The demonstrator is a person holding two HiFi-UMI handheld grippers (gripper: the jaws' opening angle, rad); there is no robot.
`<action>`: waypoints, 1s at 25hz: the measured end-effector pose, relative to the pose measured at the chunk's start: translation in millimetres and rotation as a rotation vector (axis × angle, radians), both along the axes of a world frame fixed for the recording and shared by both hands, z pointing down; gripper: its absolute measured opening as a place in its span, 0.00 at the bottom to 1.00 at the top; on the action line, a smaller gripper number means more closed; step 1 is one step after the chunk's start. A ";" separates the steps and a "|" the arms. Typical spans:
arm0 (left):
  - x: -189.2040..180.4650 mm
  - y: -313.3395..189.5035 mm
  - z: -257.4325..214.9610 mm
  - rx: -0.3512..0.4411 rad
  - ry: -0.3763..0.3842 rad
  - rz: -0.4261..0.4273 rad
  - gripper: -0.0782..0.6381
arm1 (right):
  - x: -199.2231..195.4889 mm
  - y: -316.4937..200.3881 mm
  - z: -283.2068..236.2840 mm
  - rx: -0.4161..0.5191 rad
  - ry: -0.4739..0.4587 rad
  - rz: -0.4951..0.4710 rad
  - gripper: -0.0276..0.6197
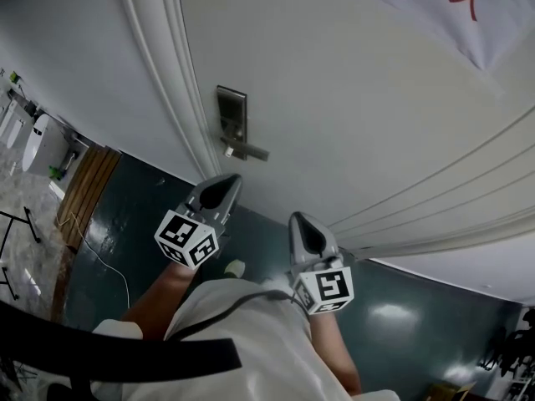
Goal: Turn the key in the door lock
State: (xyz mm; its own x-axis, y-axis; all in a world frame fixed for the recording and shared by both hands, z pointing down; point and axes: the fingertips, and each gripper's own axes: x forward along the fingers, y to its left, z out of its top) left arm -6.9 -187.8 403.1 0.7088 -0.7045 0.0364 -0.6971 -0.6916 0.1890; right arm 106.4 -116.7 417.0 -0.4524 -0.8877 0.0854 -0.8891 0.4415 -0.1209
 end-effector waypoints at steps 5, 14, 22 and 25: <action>26.7 25.0 -8.1 0.052 -0.026 0.059 0.12 | 6.2 10.0 0.3 0.000 0.000 0.016 0.05; 34.3 42.5 -2.3 0.025 -0.024 0.055 0.12 | 19.5 30.5 3.1 -0.009 -0.004 0.031 0.05; 42.0 56.3 7.1 -0.014 -0.032 0.019 0.12 | 33.3 43.5 12.7 -0.022 -0.021 0.012 0.05; 47.4 62.5 10.7 -0.021 -0.041 0.005 0.12 | 38.8 46.9 16.1 -0.023 -0.021 0.004 0.05</action>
